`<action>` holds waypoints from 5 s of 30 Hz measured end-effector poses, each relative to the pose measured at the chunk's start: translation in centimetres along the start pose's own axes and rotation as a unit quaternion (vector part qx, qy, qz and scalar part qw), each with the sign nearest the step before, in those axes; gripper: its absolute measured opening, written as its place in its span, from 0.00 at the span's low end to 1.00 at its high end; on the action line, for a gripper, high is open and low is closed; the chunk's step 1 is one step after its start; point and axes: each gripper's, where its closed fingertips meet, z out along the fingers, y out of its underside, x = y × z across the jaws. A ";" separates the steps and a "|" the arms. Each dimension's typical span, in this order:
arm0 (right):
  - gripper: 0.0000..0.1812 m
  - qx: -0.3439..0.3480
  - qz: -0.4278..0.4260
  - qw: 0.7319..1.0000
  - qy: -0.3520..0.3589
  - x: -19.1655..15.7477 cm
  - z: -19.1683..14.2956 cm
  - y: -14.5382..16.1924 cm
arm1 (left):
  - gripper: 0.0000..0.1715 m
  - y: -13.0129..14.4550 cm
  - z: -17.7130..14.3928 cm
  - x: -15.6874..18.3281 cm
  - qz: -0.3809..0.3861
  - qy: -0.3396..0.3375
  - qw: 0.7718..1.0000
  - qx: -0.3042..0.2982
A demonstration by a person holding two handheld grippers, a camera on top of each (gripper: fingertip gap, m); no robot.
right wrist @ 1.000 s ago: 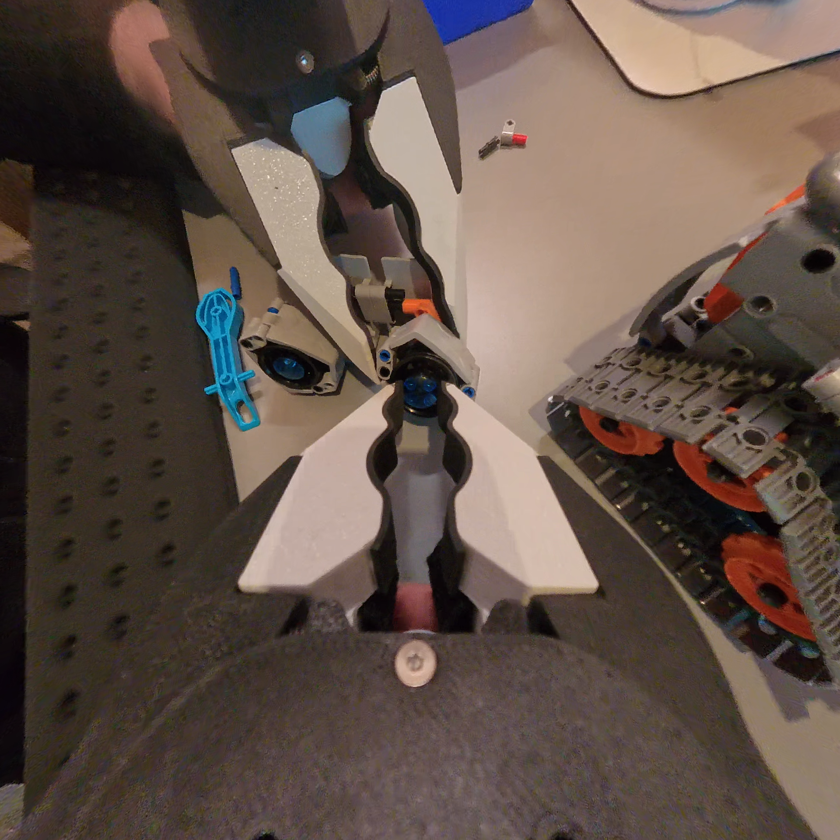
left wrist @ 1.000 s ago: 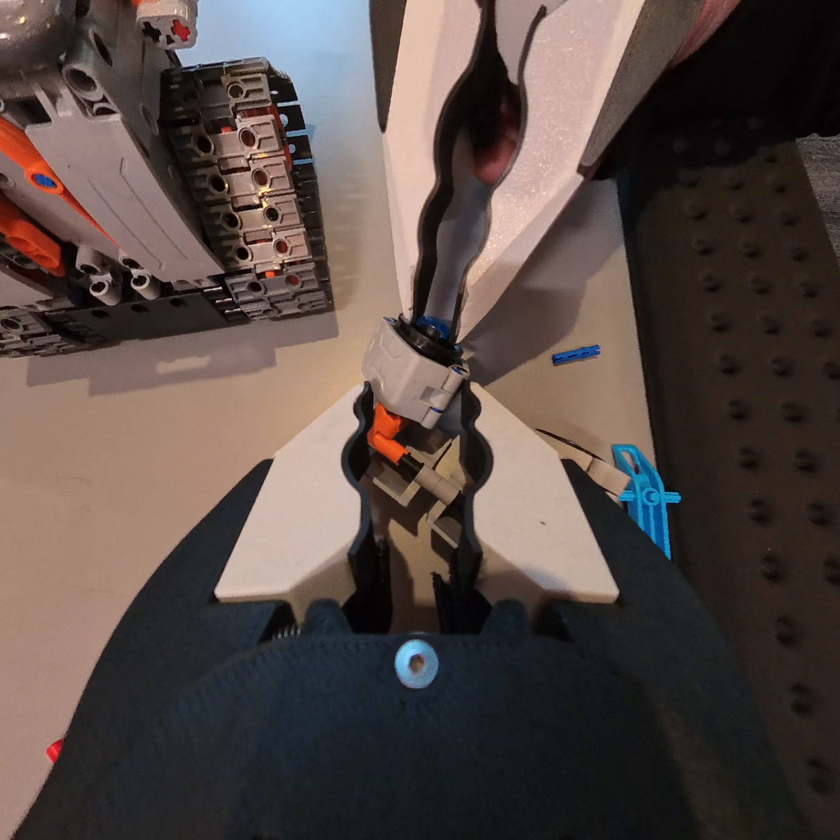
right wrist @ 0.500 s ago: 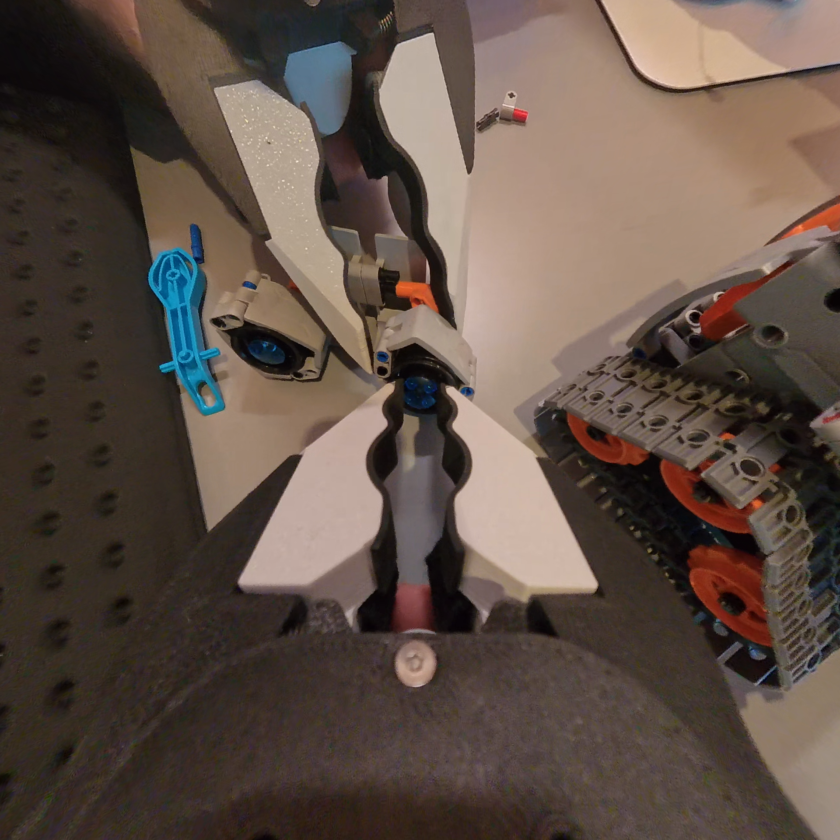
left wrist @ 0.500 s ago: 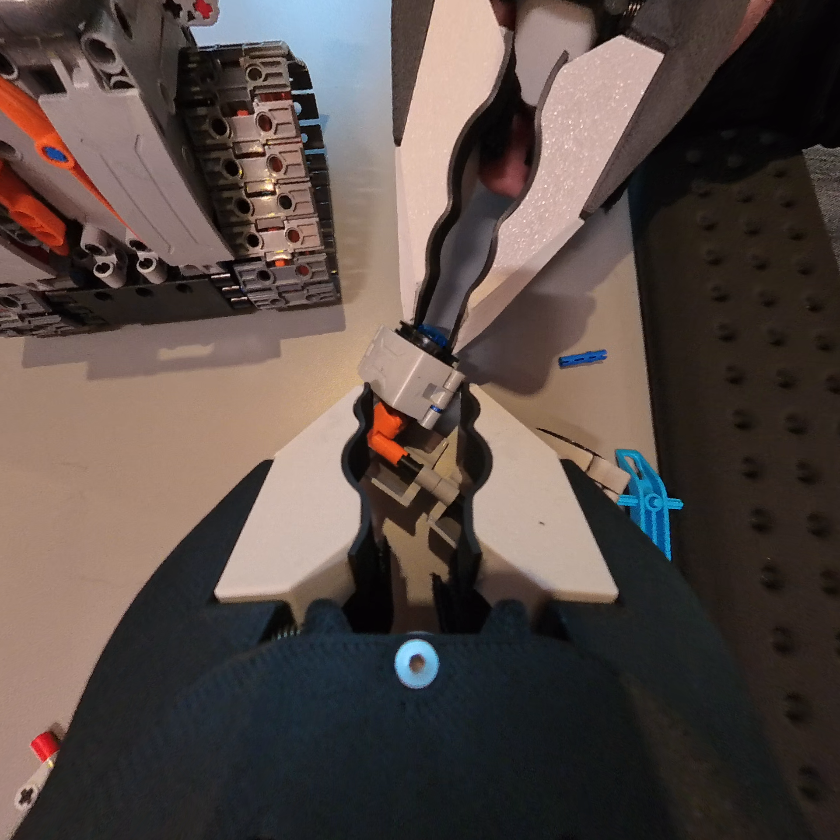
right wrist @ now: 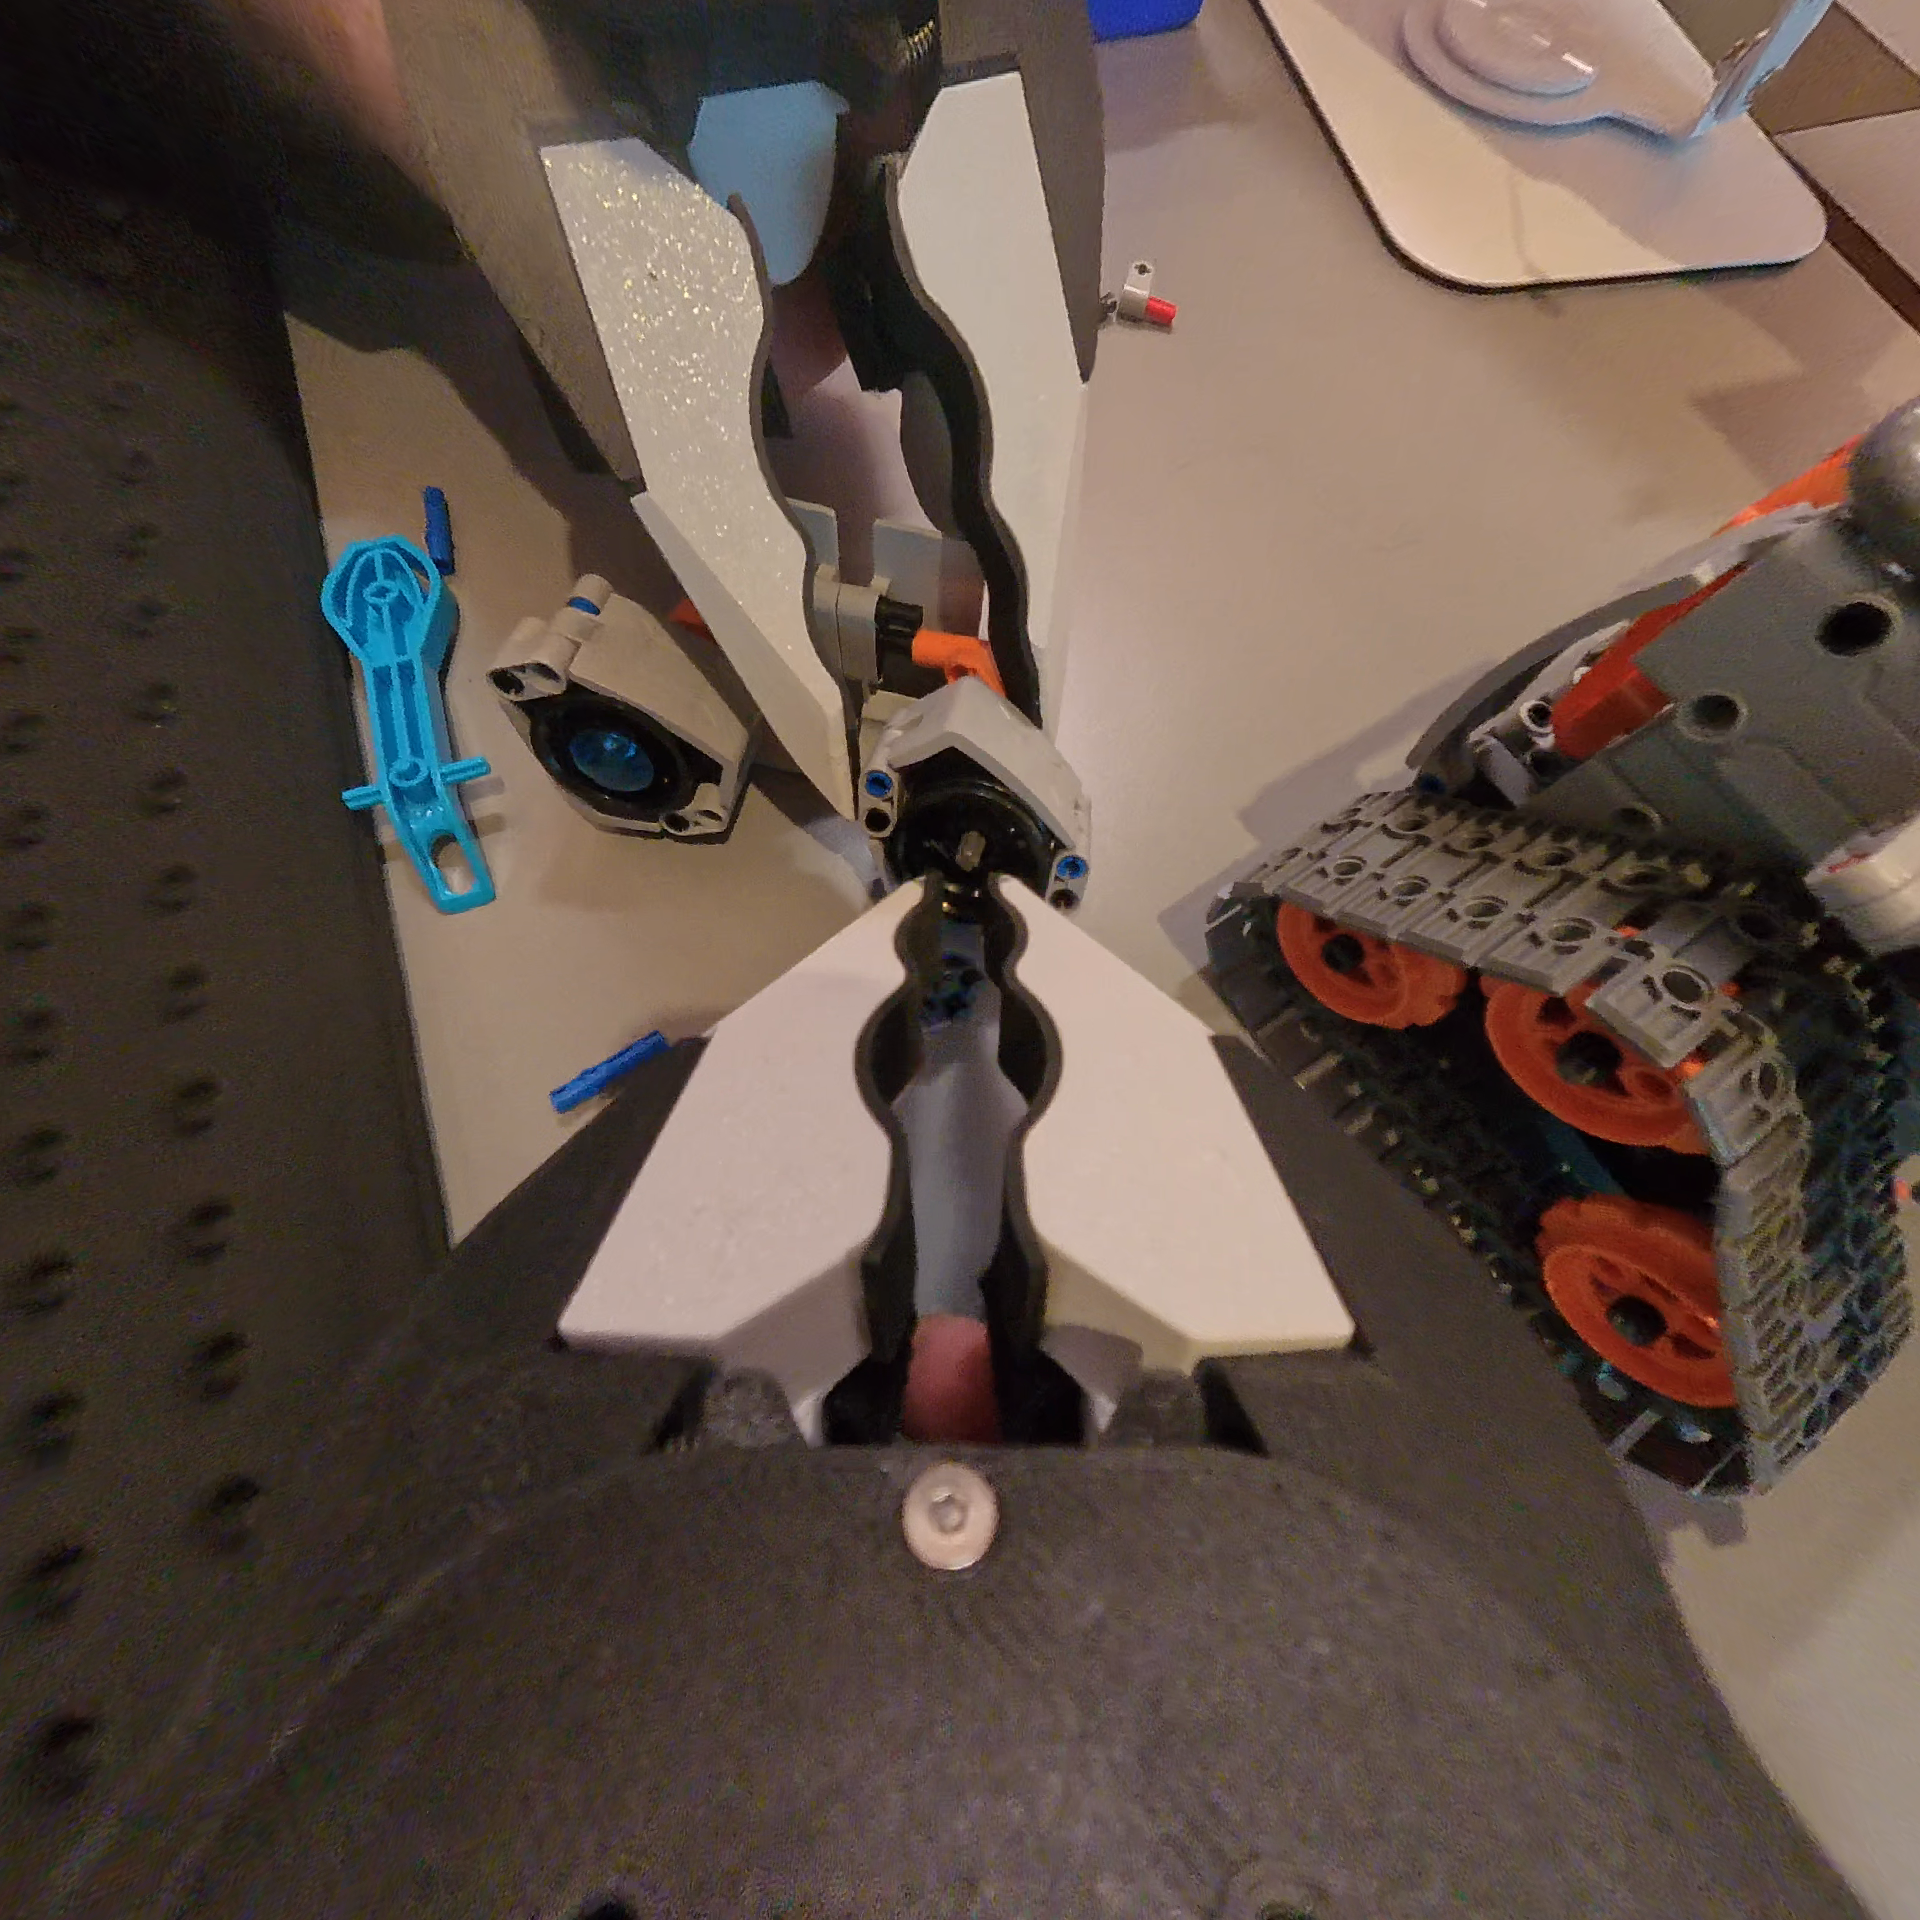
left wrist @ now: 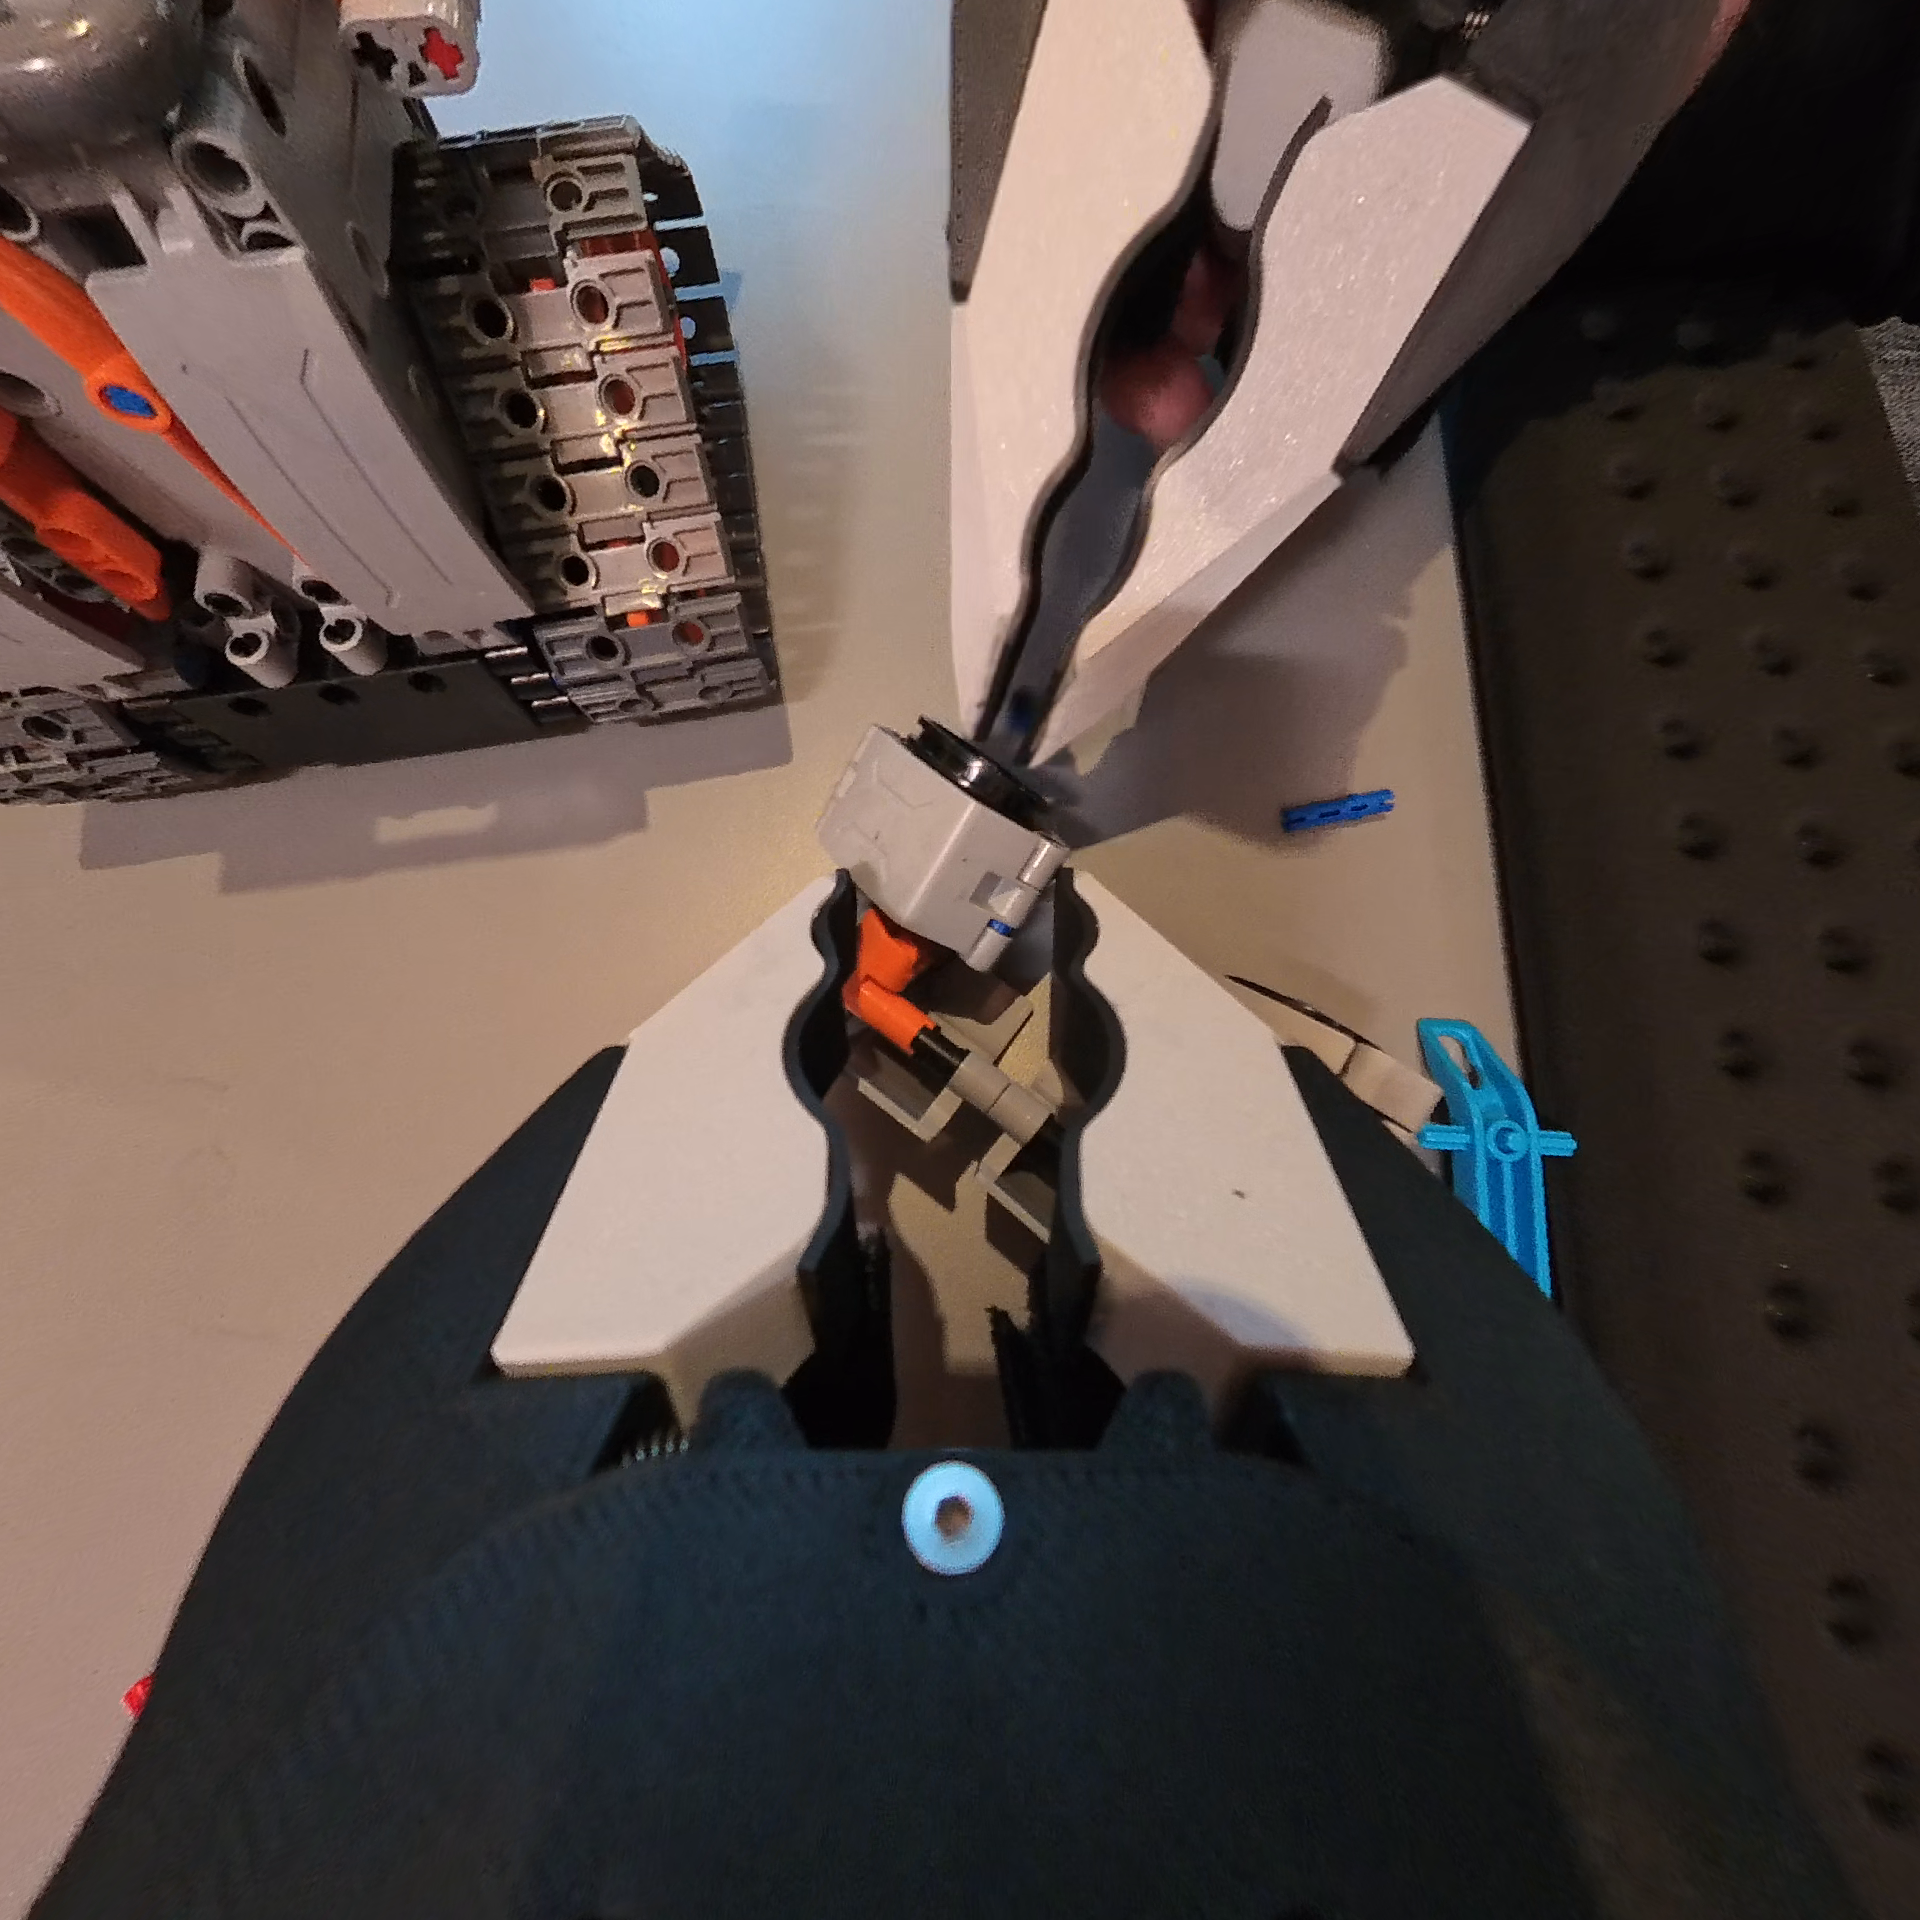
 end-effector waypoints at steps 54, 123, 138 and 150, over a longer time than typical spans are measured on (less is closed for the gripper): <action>0.07 0.023 0.061 0.997 -0.031 -0.5 -2.6 2.0 | 0.33 -2.4 2.4 1.2 0.169 -0.039 0.979 -0.109; 0.07 0.096 -0.008 0.995 0.022 0.5 -4.1 1.1 | 0.23 -4.4 3.5 2.0 -0.053 0.075 0.994 0.062; 0.07 0.104 0.025 0.994 -0.010 0.3 -4.4 1.1 | 0.23 -4.6 3.5 2.3 -0.046 0.081 0.993 0.068; 0.07 0.103 0.034 0.994 -0.017 0.3 -4.4 1.0 | 0.23 -4.6 3.5 2.3 -0.037 0.077 0.994 0.067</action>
